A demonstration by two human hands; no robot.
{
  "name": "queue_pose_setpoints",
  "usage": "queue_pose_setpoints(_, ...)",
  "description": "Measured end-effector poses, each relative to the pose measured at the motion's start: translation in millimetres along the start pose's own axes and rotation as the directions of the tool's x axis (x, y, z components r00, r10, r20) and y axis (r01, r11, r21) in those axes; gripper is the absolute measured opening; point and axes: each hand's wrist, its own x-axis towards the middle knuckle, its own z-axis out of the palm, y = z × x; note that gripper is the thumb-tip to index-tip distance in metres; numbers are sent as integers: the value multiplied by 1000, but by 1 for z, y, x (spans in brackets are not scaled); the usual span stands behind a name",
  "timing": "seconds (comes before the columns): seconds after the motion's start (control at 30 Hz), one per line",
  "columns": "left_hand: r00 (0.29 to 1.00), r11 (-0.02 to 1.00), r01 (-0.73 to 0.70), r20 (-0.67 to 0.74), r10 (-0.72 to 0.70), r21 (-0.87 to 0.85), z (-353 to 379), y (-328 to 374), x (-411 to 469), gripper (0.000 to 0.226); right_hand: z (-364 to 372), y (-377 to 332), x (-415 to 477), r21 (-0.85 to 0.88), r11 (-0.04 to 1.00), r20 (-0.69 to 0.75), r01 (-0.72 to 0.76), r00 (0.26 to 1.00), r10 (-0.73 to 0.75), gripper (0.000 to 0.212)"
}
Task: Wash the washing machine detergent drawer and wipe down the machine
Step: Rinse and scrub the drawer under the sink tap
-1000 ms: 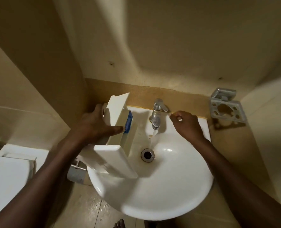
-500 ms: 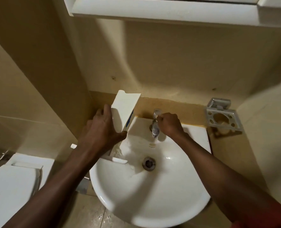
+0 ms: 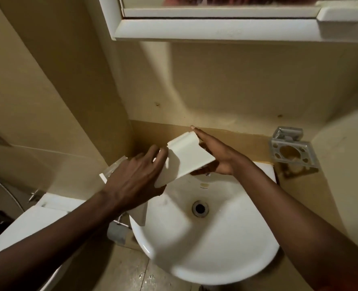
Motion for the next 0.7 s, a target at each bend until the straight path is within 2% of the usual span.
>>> queue_pose_setpoints(0.07,998,997,-60,-7,61,54,-1,1,-5,78,5,-2,-2,25,1000,-31,-9,999,9,63)
queue_pose_setpoints(0.17,986,978,-156,-35,162,140,-1,1,-11,82,13,0,-3,95,995,-41,-19,999,23,70)
queue_pose_setpoints(0.23,979,972,-180,-67,192,154,-3,0,-13,86,17,2,-8,144,990,-92,-2,996,16,64)
queue_pose_setpoints(0.37,977,974,-171,-100,187,150,-5,-3,-13,85,17,8,-18,242,968,-136,68,990,-35,46)
queue_pose_setpoints(0.5,980,977,-151,-106,167,147,4,6,-21,88,21,18,-28,267,959,-133,93,989,-59,22)
queue_pose_setpoints(0.6,972,976,-159,-149,181,151,0,6,-17,83,17,16,-36,283,946,-163,160,980,-117,15)
queue_pose_setpoints(0.7,971,973,-185,-125,202,137,6,8,-18,86,21,19,-39,276,952,-188,133,979,-82,14)
